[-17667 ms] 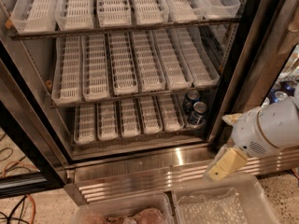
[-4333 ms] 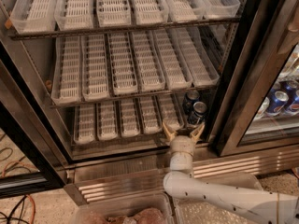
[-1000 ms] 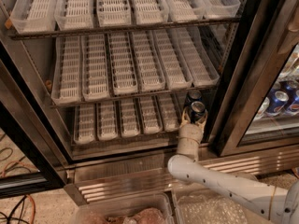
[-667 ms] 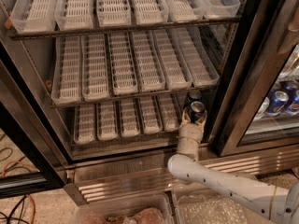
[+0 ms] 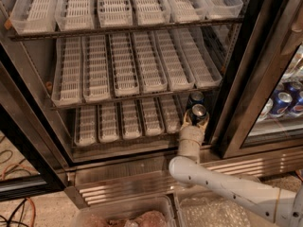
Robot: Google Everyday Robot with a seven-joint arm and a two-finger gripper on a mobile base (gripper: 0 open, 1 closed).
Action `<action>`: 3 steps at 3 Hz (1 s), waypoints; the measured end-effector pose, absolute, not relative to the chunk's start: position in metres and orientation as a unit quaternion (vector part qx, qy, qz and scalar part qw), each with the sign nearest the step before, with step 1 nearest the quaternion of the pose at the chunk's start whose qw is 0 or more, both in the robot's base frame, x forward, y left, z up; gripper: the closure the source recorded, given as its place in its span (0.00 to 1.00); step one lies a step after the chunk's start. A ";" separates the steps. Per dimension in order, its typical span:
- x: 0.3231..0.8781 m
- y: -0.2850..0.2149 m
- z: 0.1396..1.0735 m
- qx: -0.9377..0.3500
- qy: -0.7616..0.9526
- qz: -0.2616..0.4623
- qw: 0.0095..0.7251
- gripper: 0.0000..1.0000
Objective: Pick pepsi can from bottom shelf of fridge
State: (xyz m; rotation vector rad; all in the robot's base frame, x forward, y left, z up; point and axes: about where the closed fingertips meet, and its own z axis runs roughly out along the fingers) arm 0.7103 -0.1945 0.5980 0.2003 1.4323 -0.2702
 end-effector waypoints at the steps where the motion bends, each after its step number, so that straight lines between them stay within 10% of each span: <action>1: 0.711 -0.195 0.599 0.091 0.653 -0.123 0.741 1.00; 3: 0.713 -0.191 0.612 0.081 0.649 -0.118 0.747 1.00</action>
Offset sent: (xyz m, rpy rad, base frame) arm -0.0005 0.0484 0.0597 -0.0599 -0.0449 0.1470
